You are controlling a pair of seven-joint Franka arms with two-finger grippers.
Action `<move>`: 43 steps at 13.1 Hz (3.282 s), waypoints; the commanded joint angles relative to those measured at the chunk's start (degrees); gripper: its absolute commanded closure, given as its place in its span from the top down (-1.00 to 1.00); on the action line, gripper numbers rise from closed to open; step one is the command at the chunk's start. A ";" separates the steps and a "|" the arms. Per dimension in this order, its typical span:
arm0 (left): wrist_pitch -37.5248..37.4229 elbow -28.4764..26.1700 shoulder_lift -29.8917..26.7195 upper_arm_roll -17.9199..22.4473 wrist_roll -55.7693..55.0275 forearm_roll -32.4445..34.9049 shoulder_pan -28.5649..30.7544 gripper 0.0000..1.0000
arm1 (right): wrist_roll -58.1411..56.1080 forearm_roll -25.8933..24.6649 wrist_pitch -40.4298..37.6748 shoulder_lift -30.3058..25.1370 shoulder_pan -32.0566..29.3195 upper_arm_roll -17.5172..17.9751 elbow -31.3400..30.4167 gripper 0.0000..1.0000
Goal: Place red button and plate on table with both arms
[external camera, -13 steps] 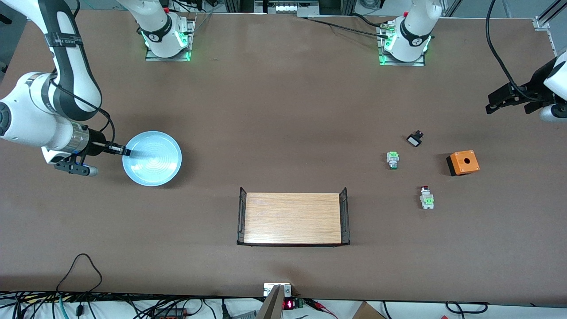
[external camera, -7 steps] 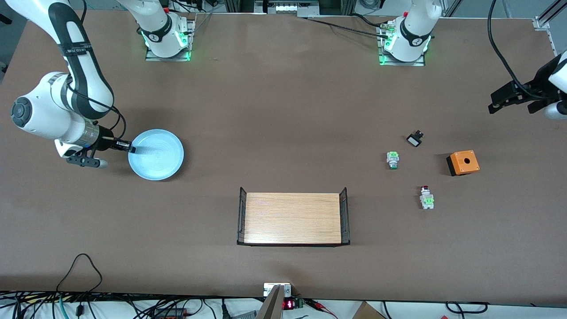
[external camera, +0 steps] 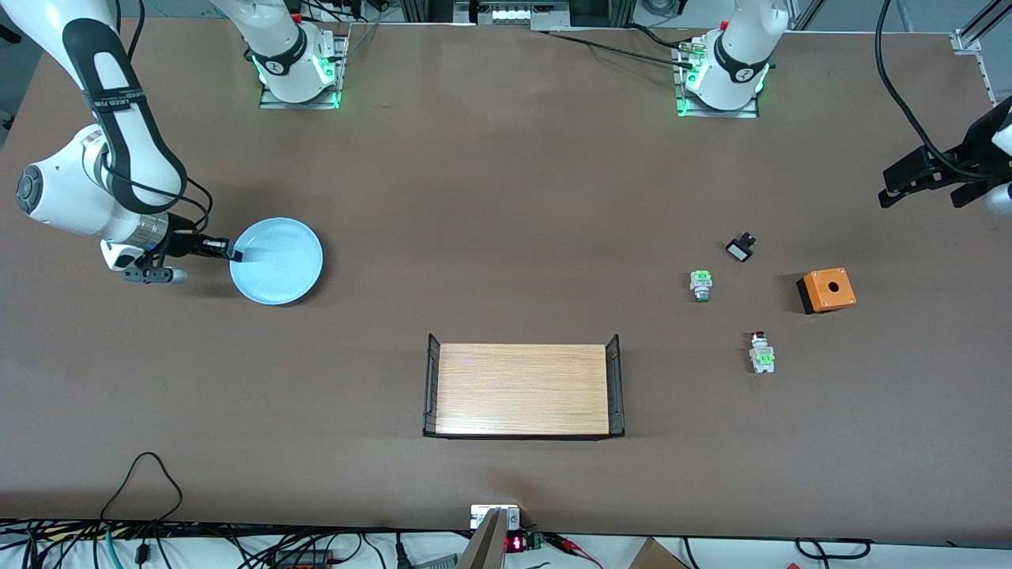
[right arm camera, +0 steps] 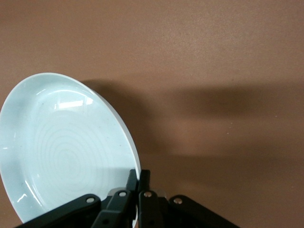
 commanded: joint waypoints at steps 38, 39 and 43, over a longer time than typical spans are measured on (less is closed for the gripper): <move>-2.73 4.06 1.23 0.59 -0.93 1.22 -0.58 1.00 | 23.28 -28.03 -43.74 -9.01 7.03 0.27 41.07 1.00; -2.73 4.06 1.23 0.59 -0.93 1.31 -0.58 1.00 | 23.37 -28.03 -42.16 -10.77 6.85 0.27 38.17 1.00; -2.73 3.97 1.23 0.50 -0.84 1.31 -0.49 1.00 | 27.33 -28.12 -42.75 -12.02 6.85 0.27 37.09 1.00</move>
